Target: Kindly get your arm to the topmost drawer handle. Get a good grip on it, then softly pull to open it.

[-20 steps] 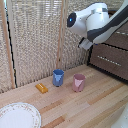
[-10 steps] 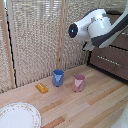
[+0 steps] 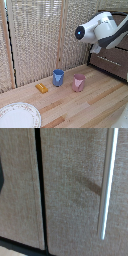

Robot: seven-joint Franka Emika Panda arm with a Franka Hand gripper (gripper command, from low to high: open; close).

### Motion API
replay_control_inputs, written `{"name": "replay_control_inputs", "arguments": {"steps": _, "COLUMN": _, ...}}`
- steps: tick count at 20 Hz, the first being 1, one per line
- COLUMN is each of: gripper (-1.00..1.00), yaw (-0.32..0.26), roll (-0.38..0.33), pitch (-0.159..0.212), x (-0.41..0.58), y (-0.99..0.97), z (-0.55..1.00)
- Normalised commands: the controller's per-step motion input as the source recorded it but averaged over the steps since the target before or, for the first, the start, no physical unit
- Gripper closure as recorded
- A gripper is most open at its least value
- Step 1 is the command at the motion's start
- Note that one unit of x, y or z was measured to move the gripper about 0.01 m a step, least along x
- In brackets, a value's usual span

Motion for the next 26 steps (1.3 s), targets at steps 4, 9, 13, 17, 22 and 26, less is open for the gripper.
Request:
{"name": "replay_control_inputs", "arguments": {"steps": 4, "gripper": -1.0, "yaw": 0.06, "roll": -0.043, "pitch": 0.0, "x": -0.063, "y": -0.62, "z": 0.79}}
{"name": "replay_control_inputs", "arguments": {"steps": 9, "gripper": -1.0, "yaw": 0.009, "roll": -0.081, "pitch": 0.017, "x": 0.015, "y": -0.47, "z": 0.52}}
{"name": "replay_control_inputs", "arguments": {"steps": 13, "gripper": -1.0, "yaw": 0.026, "roll": -0.017, "pitch": 0.085, "x": 0.125, "y": -0.54, "z": -0.07}}
{"name": "replay_control_inputs", "arguments": {"steps": 17, "gripper": -1.0, "yaw": 0.021, "roll": -0.029, "pitch": 0.084, "x": 0.128, "y": -0.33, "z": -0.14}}
{"name": "replay_control_inputs", "arguments": {"steps": 22, "gripper": 1.0, "yaw": 0.075, "roll": -0.105, "pitch": 0.035, "x": -0.062, "y": -0.21, "z": -0.09}}
{"name": "replay_control_inputs", "arguments": {"steps": 26, "gripper": 1.0, "yaw": 0.047, "roll": -0.025, "pitch": 0.0, "x": -0.165, "y": -0.42, "z": -0.08}}
